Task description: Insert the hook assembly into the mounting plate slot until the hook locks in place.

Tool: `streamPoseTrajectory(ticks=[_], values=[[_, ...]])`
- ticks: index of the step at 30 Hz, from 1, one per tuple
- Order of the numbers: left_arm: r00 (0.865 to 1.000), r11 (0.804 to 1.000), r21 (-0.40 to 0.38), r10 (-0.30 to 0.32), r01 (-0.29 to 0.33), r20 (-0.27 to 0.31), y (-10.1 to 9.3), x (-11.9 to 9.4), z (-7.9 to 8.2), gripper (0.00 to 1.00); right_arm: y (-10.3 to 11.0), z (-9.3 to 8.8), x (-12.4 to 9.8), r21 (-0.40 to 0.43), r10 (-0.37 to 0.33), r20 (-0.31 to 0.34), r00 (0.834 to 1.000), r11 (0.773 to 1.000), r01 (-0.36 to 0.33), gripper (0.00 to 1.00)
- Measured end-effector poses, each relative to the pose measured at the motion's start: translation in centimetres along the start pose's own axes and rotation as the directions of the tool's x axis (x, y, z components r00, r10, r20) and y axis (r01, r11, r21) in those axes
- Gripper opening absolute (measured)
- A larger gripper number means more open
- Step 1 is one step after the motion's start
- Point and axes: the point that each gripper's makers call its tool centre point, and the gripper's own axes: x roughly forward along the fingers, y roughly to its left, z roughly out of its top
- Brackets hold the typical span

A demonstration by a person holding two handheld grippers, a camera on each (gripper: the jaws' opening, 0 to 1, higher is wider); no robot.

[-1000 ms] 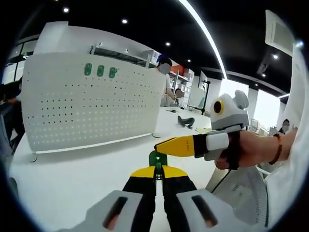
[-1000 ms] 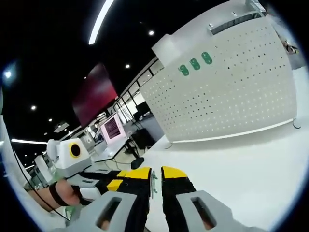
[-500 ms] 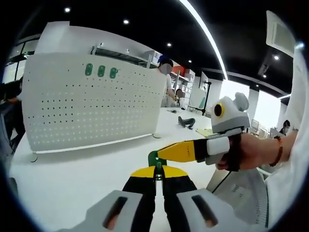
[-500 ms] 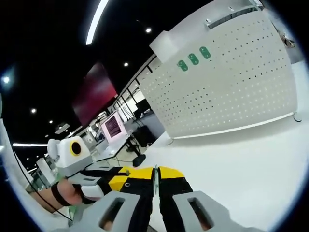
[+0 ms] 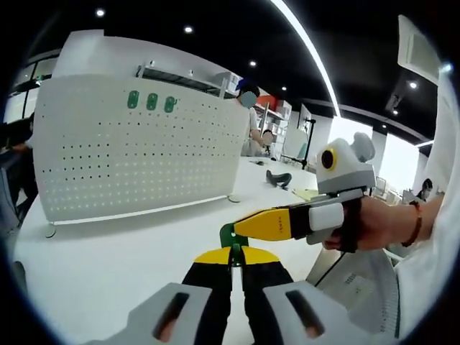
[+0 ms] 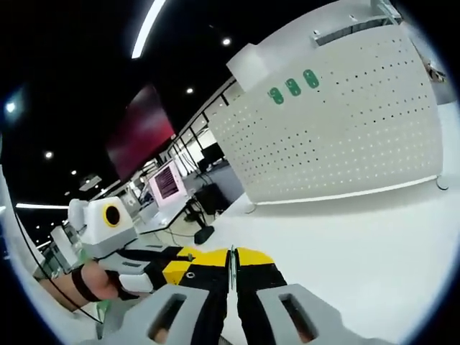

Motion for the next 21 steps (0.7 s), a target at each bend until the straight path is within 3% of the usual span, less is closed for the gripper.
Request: streamPoseTrajectory(ticks=[14,21], values=[[1.0,1.0,0.001,-0.002,0.002,-0.006,0.03,-0.06,-0.08,0.04,0.31,0.08,0.07,-0.01,0.009,-0.004,1.0,1.0,-0.009,0.01],[1.0,1.0,-0.026,0.01,-0.01,0.018,0.38,-0.13,0.24,0.03,0.65,0.6,0.08,-0.082,0.02,0.027,0.999,0.997,-0.017,0.02]])
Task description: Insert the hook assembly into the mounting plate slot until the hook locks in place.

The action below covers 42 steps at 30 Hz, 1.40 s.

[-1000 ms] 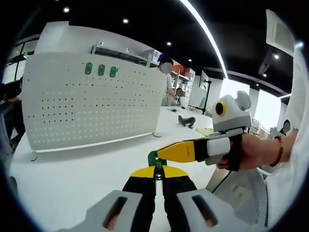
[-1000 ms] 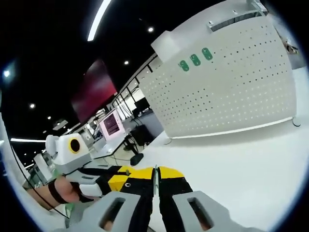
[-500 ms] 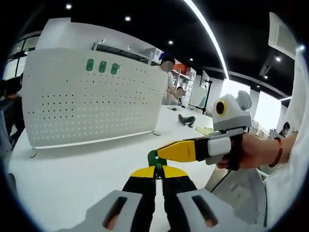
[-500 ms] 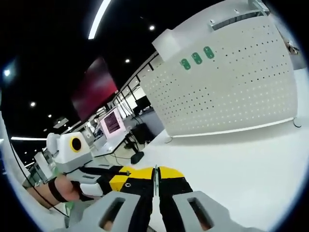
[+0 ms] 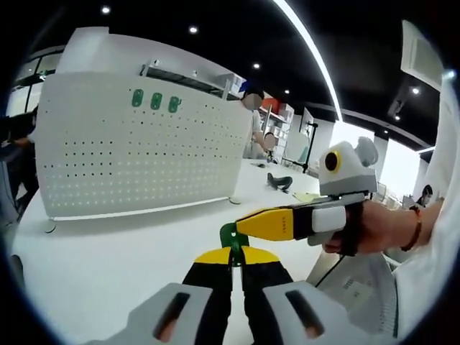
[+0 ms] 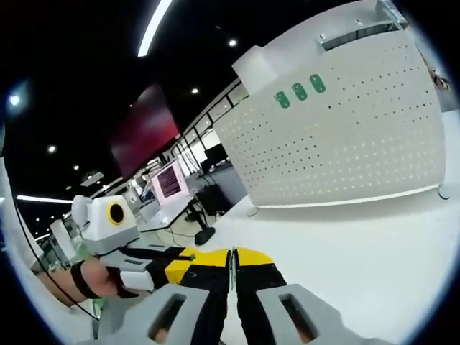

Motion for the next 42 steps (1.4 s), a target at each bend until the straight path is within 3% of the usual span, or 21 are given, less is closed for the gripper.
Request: streamPoseTrajectory(ticks=[6,20,36,42], values=[[1.0,1.0,0.003,0.006,-0.006,0.008,0.1,0.0,0.2,0.03,-0.1,0.1,0.0,-0.009,-0.003,0.002,1.0,1.0,0.003,0.07],[1.0,1.0,0.014,0.018,-0.018,0.009,0.3,0.3,0.8,0.03,-0.8,0.2,-0.6,0.019,-0.004,0.008,1.0,1.0,0.004,0.07],[0.995,0.995,0.032,0.089,-0.091,0.05,3.0,0.1,3.3,0.03,-1.1,0.1,-1.3,0.0,0.002,-0.006,1.0,1.0,-0.002,0.11],[0.992,0.993,0.038,0.11,-0.113,0.062,3.8,0.1,4.0,0.03,-0.7,0.4,-1.4,-0.033,-0.003,0.022,1.0,0.999,0.004,0.2]])
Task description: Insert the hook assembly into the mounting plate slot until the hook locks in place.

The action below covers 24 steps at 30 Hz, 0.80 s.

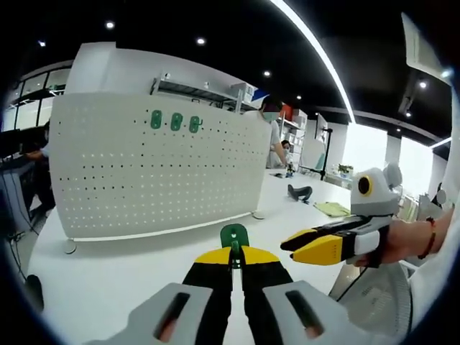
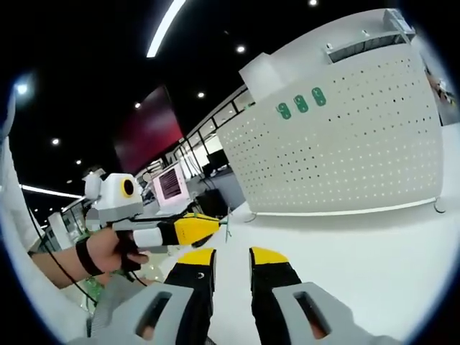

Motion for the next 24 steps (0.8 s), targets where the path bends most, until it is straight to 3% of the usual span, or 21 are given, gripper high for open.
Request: streamPoseTrajectory(ticks=[7,12,24], values=[[0.999,0.999,0.015,0.039,-0.039,0.027,1.2,-0.1,1.2,0.03,-0.3,0.2,-0.4,-0.012,-0.018,0.015,1.0,1.0,0.018,0.26],[0.998,0.999,0.01,0.045,-0.045,0.04,1.8,-0.1,2.0,0.03,-0.5,0.6,-0.6,-0.023,-0.021,0.034,0.999,1.0,0.022,0.36],[0.993,0.995,0.032,0.087,-0.09,0.082,3.2,0.1,3.7,0.03,-0.1,0.3,-1.0,-0.045,-0.015,0.039,0.999,0.999,0.017,0.44]])
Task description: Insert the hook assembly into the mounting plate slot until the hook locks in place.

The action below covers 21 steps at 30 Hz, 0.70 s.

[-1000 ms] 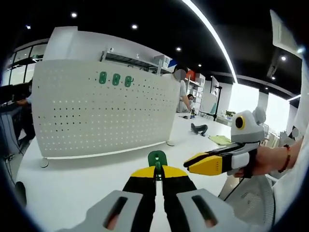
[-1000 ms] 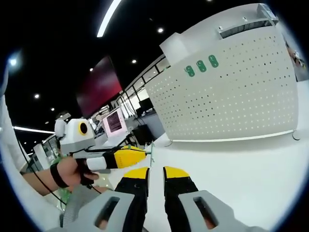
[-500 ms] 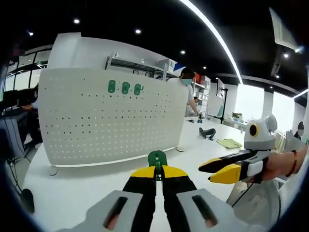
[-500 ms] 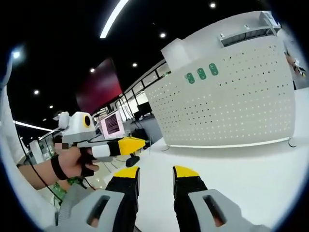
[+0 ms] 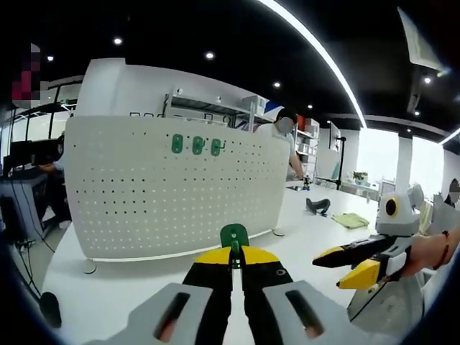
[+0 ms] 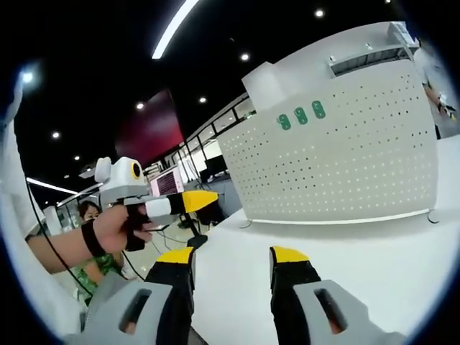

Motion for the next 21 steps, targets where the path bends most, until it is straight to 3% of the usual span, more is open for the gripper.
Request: streamPoseTrajectory(ticks=[7,21], values=[[0.999,1.0,-0.003,0.024,-0.024,0.022,1.0,0.2,0.7,0.03,0.2,0.0,-0.5,-0.046,-0.004,0.003,1.0,0.999,0.005,0.53],[0.995,0.997,0.021,0.079,-0.08,0.065,2.0,0.6,2.2,0.03,-0.3,-0.1,-1.2,-0.045,-0.003,-0.012,1.0,0.999,0.003,0.53]])
